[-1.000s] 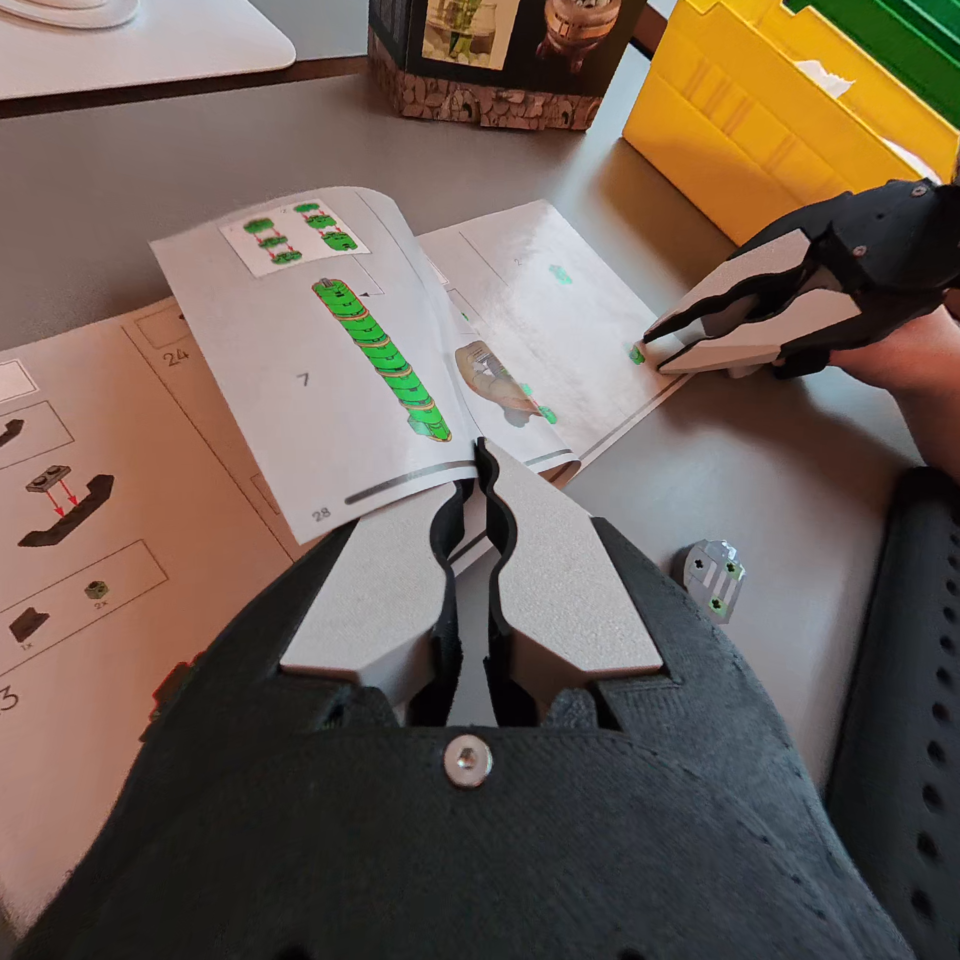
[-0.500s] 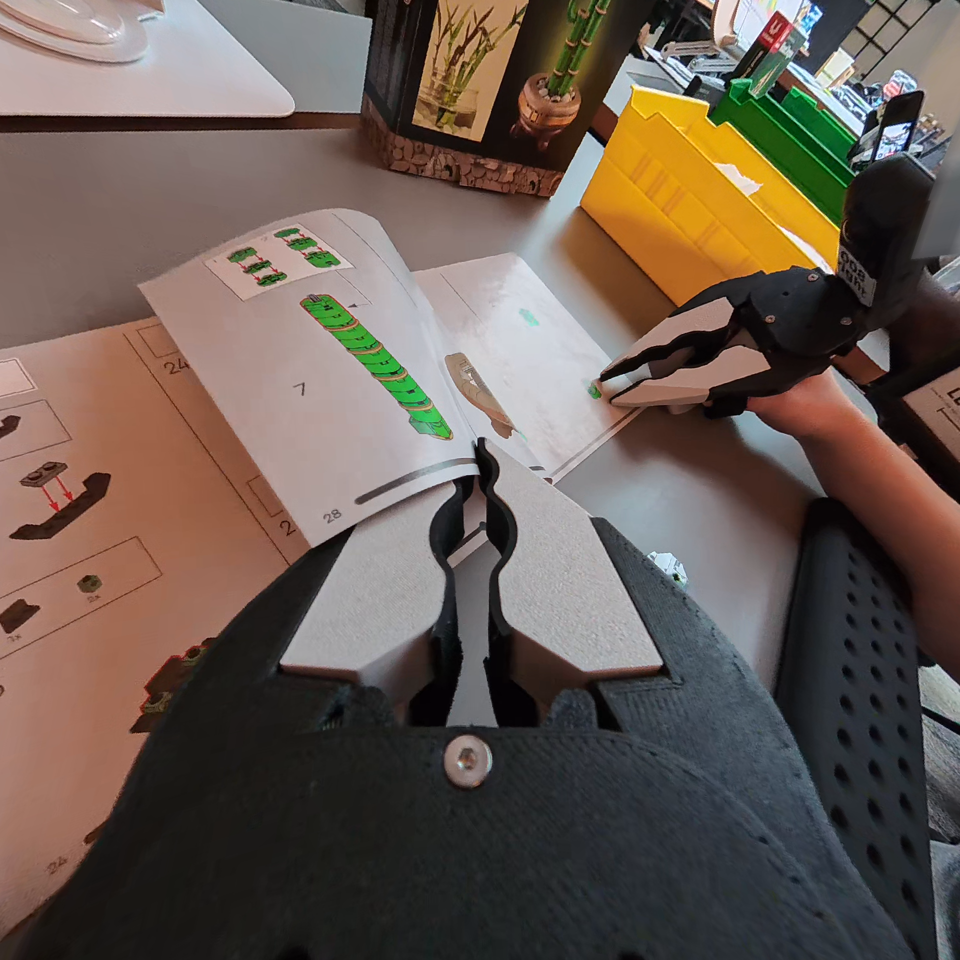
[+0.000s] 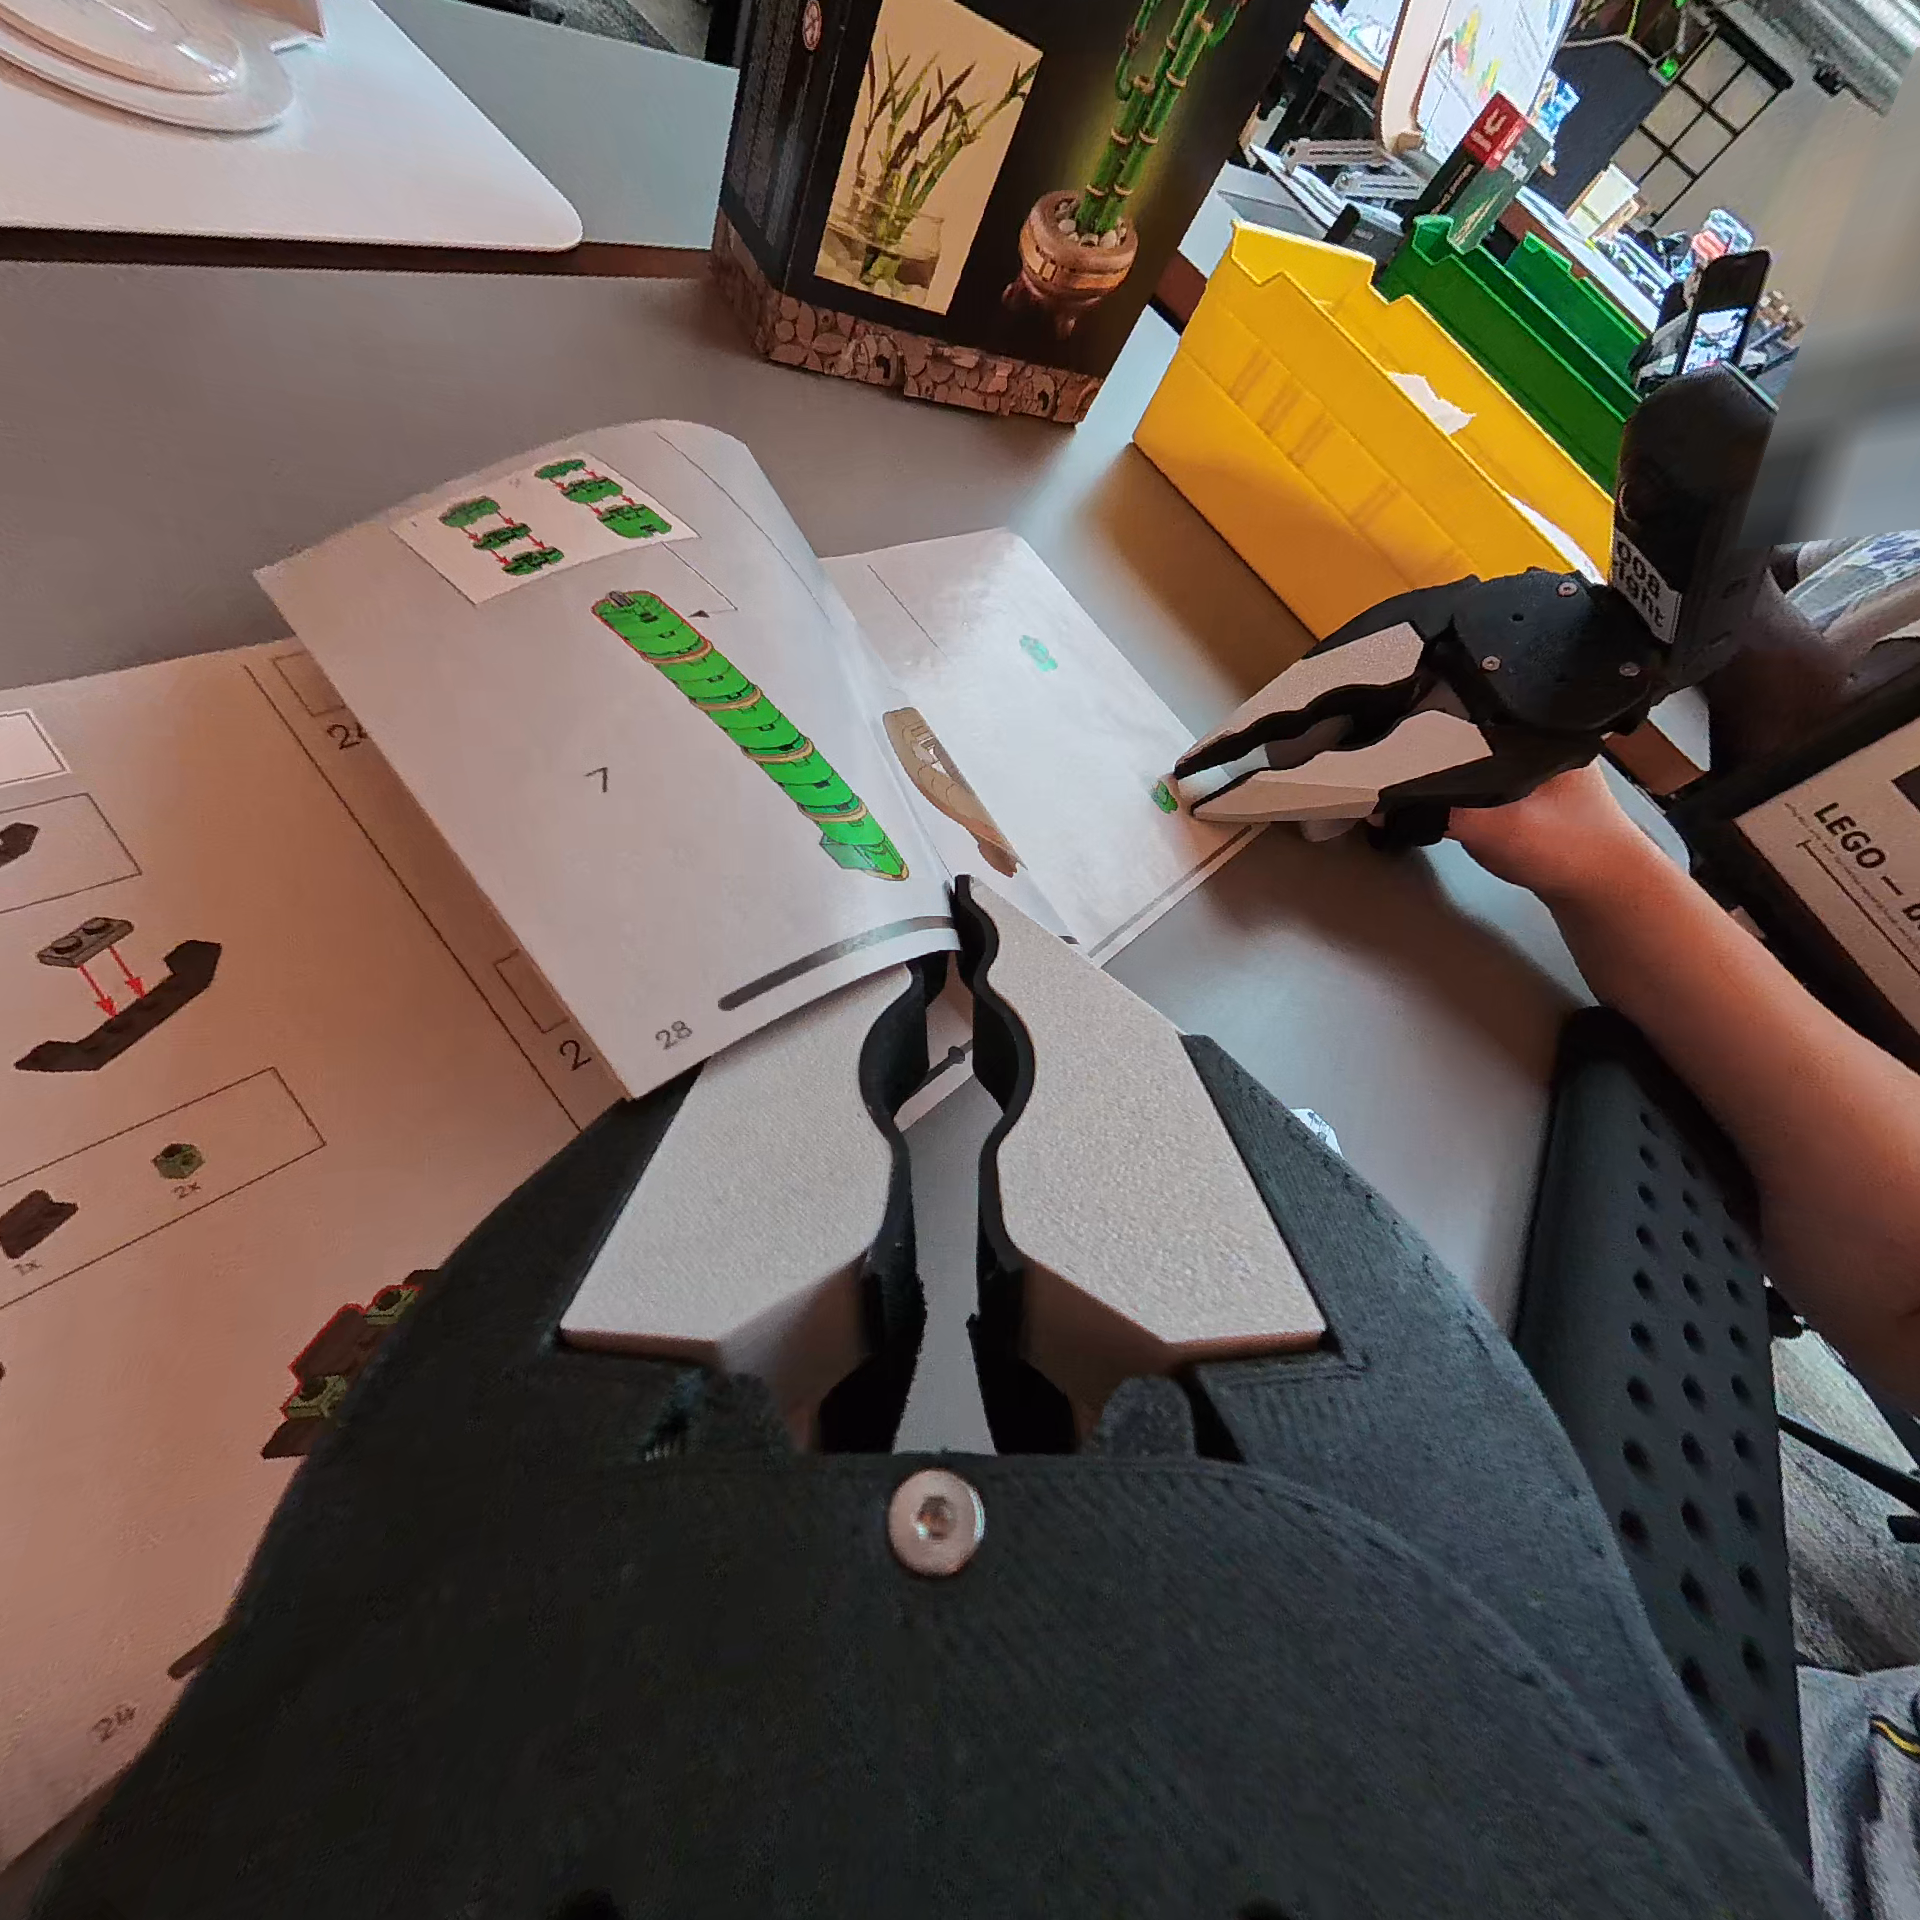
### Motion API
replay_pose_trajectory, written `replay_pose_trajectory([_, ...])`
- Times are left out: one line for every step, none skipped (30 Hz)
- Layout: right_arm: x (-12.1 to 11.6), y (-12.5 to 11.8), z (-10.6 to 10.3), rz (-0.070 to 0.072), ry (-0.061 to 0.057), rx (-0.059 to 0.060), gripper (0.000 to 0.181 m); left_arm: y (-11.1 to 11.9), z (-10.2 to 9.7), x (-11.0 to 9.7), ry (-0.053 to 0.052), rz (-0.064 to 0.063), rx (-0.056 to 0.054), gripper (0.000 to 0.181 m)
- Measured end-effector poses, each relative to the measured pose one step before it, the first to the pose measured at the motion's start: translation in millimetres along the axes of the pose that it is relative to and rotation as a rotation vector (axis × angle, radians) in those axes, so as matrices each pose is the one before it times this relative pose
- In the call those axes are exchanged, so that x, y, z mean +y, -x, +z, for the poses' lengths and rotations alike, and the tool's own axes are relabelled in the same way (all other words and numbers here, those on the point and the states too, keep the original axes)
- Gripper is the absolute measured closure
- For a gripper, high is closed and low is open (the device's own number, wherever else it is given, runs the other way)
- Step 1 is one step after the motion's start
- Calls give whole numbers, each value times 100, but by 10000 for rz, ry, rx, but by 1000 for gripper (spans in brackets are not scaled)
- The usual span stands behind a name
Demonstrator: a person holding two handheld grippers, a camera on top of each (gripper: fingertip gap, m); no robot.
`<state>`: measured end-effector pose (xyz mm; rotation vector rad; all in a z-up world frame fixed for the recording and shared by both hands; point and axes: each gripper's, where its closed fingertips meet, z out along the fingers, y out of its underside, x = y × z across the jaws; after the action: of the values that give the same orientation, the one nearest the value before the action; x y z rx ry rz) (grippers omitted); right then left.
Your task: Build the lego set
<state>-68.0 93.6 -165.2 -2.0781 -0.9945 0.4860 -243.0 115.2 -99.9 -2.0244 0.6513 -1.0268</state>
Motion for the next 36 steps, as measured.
replay_pose_trajectory([1,0,0,-1,1,0,165,-1,-23,-31,-15,-13,12,181])
replay_pose_trajectory([3,-4,-5,4,-1,0,165,-9,-9,-11,-12,-21,16,181])
replay_pose_trajectory([8,-4,-11,10,-1,-1,165,-13,1,0,-9,-23,17,181])
replay_pose_trajectory([5,-5,-7,12,-1,-4,165,-32,-4,-8,-7,-19,17,181])
replay_pose_trajectory([3,-8,-6,12,-2,-3,165,-26,-12,-9,-5,-2,13,181])
replay_pose_trajectory([-1,-1,-1,10,-1,-5,165,-40,-18,-19,-7,16,0,181])
replay_pose_trajectory([1,-7,-1,8,0,-1,165,-24,-33,-23,-8,28,-10,181])
replay_pose_trajectory([1,-15,-1,8,0,5,165,-10,-42,-35,-8,31,-13,181])
replay_pose_trajectory([-3,-16,3,12,0,2,166,-21,-52,-33,-11,23,-10,181])
replay_pose_trajectory([0,-6,-1,11,0,0,166,-16,-56,-38,-17,9,-4,181])
replay_pose_trajectory([-3,-17,3,9,0,1,166,-4,-75,-46,-21,-1,-1,181])
replay_pose_trajectory([9,-13,5,8,0,3,166,11,-75,-43,-21,-5,-2,181])
replay_pose_trajectory([0,0,0,6,0,3,167,19,-80,-46,-20,-9,-1,181])
replay_pose_trajectory([1,-1,0,3,1,2,167,11,-92,-56,-21,-15,3,181])
replay_pose_trajectory([-1,-5,0,1,-1,4,167,-1,-81,-48,-25,-14,6,181])
replay_pose_trajectory([0,-4,0,-1,0,2,167,4,-83,-47,-21,-5,-5,181])
replay_pose_trajectory([0,-1,0,0,0,0,167,28,-76,-29,-14,5,-18,181])
replay_pose_trajectory([-4,-3,5,4,0,-1,167,21,-62,-25,-10,9,-19,181])
replay_pose_trajectory([12,1,0,6,0,-2,167,37,-49,-1,1,2,-26,181])
replay_pose_trajectory([-4,-1,5,4,0,-3,167,38,-41,1,0,-7,-23,181])
replay_pose_trajectory([3,7,-4,0,0,1,167,7,-32,-3,-8,-14,-2,181])
replay_pose_trajectory([0,1,0,0,0,-1,167,-26,-7,-3,-9,-22,19,181])
replay_pose_trajectory([7,-4,-7,4,2,1,167,-49,1,-3,-8,-25,30,181])
replay_pose_trajectory([14,-6,-17,7,0,4,167,-65,25,-3,-7,-17,33,181])
replay_pose_trajectory([25,-8,-33,12,-1,5,167,-69,52,8,10,4,24,181])
replay_pose_trajectory([25,-13,-34,17,-2,1,167,-21,84,55,34,32,-9,181])
replay_pose_trajectory([18,-14,-28,19,-4,-3,167,29,82,89,47,43,-33,181])
replay_pose_trajectory([2,-13,-7,19,-3,-6,167,21,48,89,41,29,-24,181])
replay_pose_trajectory([-4,-12,4,15,0,0,167,13,14,64,26,7,-13,181])
replay_pose_trajectory([0,-6,-1,11,0,0,167,39,-51,35,14,-8,-26,181])
replay_pose_trajectory([-4,-9,4,11,0,-3,168,92,-105,17,9,-25,-55,181])
replay_pose_trajectory([1,-8,-2,9,0,0,168,137,-144,-11,6,-50,-76,181])
replay_pose_trajectory([1,-9,-1,-1,1,6,168,144,-173,-52,-3,-70,-61,181])
replay_pose_trajectory([2,-8,0,-9,2,12,168,69,-171,-74,-22,-71,-9,181])
replay_pose_trajectory([2,-1,1,-15,2,13,168,33,-165,-101,-31,-61,24,181])
replay_pose_trajectory([1,5,2,-21,2,16,168,-18,-150,-87,-17,-25,53,181])
